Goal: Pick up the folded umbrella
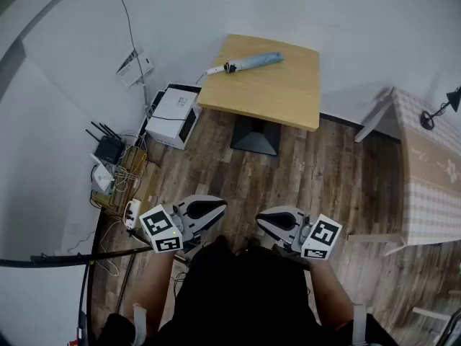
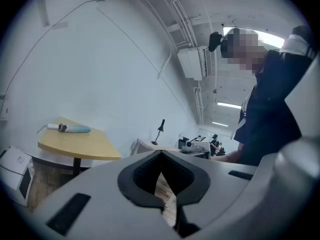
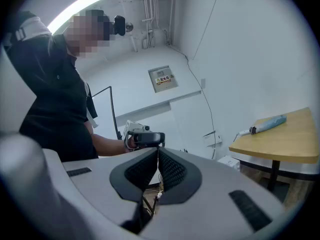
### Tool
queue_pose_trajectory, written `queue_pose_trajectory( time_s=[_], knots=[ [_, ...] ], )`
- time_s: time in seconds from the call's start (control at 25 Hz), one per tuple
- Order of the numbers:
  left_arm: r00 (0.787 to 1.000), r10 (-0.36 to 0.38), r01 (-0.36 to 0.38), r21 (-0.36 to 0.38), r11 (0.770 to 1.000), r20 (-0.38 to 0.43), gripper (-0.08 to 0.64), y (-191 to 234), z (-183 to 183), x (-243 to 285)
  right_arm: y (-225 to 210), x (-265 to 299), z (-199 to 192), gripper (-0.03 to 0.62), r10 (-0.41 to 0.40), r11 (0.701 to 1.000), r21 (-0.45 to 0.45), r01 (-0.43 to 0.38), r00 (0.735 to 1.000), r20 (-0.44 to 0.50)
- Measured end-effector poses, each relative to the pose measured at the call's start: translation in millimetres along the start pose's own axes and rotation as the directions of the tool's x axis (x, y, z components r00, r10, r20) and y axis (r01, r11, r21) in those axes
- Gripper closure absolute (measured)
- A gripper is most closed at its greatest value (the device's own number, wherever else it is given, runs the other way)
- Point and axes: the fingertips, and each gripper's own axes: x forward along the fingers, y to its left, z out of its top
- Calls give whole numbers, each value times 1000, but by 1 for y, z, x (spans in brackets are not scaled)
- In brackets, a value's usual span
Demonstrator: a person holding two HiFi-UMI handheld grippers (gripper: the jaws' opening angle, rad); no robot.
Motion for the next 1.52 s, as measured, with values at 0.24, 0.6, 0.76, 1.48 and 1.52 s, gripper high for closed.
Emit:
queue_pose_trajectory(
  time_s=[0.24,0.6,0.76,1.48,1.52],
  knots=[
    [999,7,-9,32,999,46,548,-7,11,3,2,-3,1,572,8,1000,-19,-8,1000,4],
    [1000,-1,1,7,1000,16,548,-17,-2,17,2,-18,5,572,2,1000,-24,0,998,61],
    [1000,-10,10,19,1000,-9,548,-22,-7,32,0,-30,4,572,-7,1000,-23,8,998,64],
    [999,-18,18,-14,1000,-32,548,-26,-22,48,-6,-47,-13,572,-43,999,3,43,998,54],
    [999,-24,24,-12,1000,-30,548,-25,-21,49,-8,-47,-12,572,-50,999,2,50,997,54]
  ],
)
